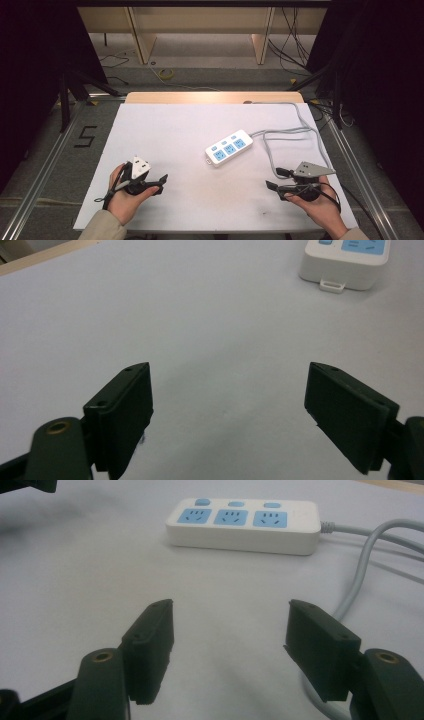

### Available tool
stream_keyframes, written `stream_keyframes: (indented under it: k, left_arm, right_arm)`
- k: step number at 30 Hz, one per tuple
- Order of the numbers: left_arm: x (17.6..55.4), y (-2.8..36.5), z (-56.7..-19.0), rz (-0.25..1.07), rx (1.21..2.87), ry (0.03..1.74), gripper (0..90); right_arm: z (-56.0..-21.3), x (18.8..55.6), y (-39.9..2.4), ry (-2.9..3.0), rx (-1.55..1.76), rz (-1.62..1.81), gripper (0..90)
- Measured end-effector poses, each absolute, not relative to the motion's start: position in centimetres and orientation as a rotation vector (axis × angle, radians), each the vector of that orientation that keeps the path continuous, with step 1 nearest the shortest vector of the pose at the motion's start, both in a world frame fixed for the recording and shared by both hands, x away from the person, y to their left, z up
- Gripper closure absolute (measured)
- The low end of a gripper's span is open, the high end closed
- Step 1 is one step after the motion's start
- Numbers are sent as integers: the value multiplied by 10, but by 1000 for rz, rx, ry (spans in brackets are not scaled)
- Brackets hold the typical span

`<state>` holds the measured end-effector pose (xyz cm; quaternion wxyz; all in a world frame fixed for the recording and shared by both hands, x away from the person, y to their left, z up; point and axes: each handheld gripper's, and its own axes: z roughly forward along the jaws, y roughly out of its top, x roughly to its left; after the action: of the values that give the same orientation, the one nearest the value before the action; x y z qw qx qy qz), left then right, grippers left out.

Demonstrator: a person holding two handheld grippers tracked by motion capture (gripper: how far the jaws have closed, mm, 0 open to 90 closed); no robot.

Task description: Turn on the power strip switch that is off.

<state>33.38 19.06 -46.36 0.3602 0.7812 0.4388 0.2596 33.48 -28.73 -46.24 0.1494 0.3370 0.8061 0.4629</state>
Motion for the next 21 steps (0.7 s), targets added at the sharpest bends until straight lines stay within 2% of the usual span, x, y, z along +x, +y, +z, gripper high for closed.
stream_keyframes:
  k: [6,9,10,11,15,16,17,21]
  left_arm:
    - [334,191,-469,660,2025,1146,202]
    - [334,191,-470,652,2022,1163,227]
    - [334,191,-471,654,2019,1166,227]
    - [334,191,-470,659,2025,1167,235]
    - [334,190,-470,661,2033,1158,239]
    - [334,190,-470,659,2032,1156,239]
    - [334,190,-470,661,2032,1152,239]
    - [334,189,-470,666,2038,1149,236]
  right_arm:
    - [-458,333,-286,2339,941,1294,466]
    - [-455,332,-283,2369,905,1245,586]
    - [-455,332,-283,2369,905,1245,586]
    - [-452,332,-282,2376,889,1227,683]
    - [-448,332,-280,2368,887,1187,835]
    - [-448,332,-280,2368,887,1187,835]
    - [-447,333,-280,2379,890,1167,895]
    - [-446,333,-279,2394,895,1148,900]
